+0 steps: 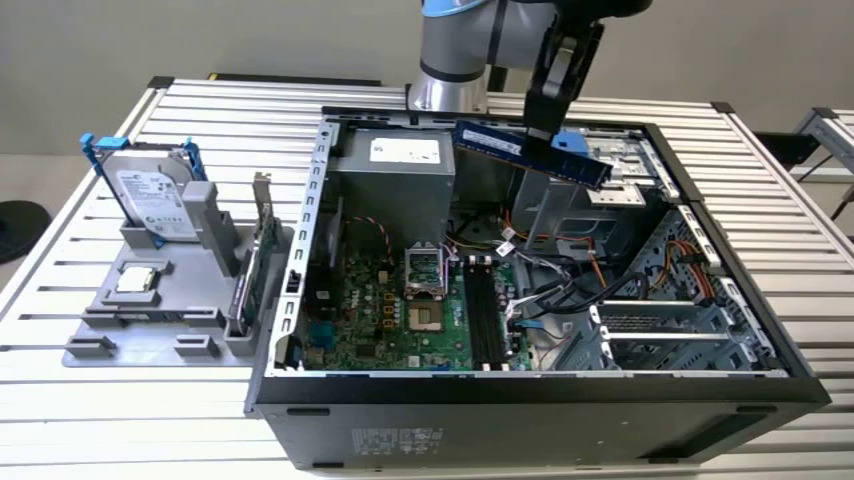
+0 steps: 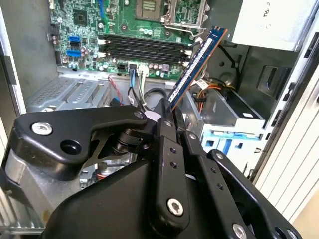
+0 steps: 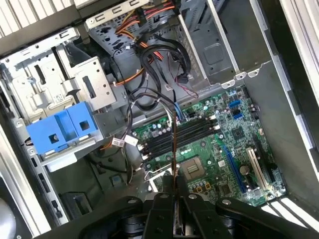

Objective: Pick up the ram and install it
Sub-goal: 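Insert the ram into the slot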

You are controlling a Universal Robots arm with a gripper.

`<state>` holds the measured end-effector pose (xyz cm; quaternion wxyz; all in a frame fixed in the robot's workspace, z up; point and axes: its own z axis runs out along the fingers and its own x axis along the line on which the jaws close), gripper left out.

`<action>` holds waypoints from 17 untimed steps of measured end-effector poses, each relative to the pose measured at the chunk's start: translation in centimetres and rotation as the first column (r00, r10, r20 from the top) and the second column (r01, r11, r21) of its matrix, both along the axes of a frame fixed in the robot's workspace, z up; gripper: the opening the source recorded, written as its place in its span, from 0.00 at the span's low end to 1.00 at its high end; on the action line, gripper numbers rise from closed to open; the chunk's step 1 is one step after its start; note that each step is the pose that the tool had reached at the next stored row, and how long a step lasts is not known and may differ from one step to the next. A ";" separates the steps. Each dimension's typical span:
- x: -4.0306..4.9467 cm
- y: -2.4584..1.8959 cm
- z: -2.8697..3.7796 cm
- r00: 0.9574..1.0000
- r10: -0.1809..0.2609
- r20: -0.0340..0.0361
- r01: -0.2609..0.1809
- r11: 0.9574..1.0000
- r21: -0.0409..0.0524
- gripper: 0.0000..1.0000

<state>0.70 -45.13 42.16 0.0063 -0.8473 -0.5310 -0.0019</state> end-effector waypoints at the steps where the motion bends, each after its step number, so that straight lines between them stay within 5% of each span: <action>1: 0.00 0.00 0.00 1.000 -0.009 0.000 0.009 1.000 0.000 0.00; 17: 0.01 0.00 0.08 0.993 -0.115 0.000 0.115 0.993 0.000 0.00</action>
